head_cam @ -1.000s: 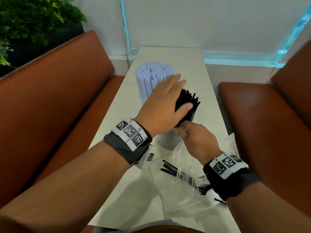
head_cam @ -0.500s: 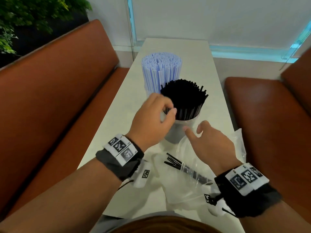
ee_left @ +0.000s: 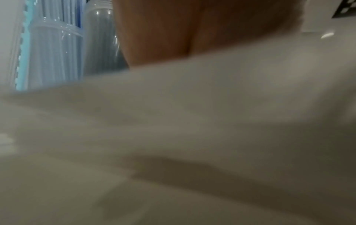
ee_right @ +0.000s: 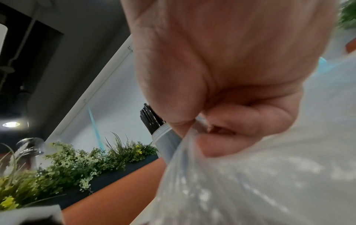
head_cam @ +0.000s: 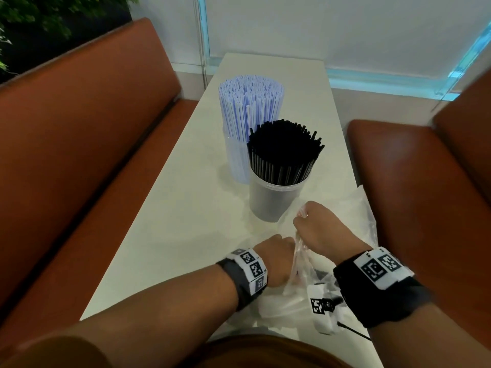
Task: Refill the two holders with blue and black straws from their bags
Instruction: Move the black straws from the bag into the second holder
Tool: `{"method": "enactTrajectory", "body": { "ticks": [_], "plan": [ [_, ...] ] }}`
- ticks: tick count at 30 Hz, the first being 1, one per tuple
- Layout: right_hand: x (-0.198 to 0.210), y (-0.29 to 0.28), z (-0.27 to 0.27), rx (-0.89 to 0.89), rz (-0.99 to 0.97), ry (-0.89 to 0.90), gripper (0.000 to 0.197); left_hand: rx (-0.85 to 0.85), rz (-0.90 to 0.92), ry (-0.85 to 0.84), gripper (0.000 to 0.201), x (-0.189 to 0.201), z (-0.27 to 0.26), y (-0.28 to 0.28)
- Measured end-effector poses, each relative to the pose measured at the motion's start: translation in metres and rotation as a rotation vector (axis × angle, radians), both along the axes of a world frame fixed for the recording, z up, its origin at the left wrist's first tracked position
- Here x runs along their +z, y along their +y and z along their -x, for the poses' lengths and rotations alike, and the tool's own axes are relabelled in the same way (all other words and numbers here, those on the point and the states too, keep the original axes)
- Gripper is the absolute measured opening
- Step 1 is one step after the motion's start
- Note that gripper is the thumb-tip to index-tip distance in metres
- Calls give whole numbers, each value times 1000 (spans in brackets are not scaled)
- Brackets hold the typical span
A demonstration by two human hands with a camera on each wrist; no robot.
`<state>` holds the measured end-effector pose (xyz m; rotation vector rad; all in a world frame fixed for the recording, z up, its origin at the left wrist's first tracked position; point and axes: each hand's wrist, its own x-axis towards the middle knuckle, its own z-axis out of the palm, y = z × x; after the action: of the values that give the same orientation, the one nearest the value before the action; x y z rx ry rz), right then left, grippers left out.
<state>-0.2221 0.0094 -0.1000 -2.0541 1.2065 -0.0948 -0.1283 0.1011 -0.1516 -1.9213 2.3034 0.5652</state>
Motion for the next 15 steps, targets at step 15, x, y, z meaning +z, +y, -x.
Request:
{"method": "enactTrajectory", "body": {
  "ticks": [15],
  "plan": [
    [-16, -5, 9, -45, 155, 235, 22, 224, 169, -77, 36, 2, -127, 64]
  ]
}}
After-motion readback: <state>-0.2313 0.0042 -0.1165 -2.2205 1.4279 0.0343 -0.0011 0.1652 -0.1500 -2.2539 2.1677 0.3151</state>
